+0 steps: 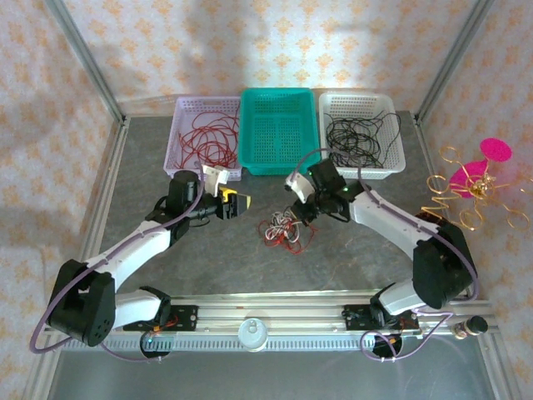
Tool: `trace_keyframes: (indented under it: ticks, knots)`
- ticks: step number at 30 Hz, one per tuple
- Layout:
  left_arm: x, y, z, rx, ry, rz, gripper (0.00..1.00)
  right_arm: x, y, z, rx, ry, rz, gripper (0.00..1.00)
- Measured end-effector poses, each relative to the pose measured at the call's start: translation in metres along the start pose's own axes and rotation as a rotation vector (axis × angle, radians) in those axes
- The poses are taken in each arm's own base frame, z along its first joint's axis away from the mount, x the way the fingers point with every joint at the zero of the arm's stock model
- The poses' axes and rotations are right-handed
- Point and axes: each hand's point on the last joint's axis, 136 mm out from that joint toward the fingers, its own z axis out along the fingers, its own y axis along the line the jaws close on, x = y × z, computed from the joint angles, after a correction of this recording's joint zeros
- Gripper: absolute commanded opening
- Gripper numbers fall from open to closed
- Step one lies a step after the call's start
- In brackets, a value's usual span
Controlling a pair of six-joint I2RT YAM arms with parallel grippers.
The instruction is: Untangle the cables
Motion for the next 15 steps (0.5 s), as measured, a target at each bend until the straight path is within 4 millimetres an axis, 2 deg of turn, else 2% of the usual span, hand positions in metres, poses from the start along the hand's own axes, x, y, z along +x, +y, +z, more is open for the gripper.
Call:
trace_keyframes:
  ticks: [2, 5, 9, 15]
  knots:
    - [-0.006, -0.009, 0.001, 0.028, -0.005, 0.014, 0.68, -0.025, 0.002, -0.017, 0.001, -0.061, -0.024, 0.0]
    - [-0.016, -0.024, 0.002, 0.077, -0.013, 0.039, 0.68, -0.049, 0.008, -0.039, -0.009, -0.13, -0.05, 0.0]
    - [-0.026, -0.041, 0.007, 0.135, -0.018, 0.082, 0.72, -0.064, 0.018, -0.059, -0.034, -0.183, -0.069, 0.0]
    - [-0.036, -0.056, 0.021, 0.189, -0.007, 0.144, 0.72, -0.077, 0.03, -0.073, -0.093, -0.213, -0.075, 0.0]
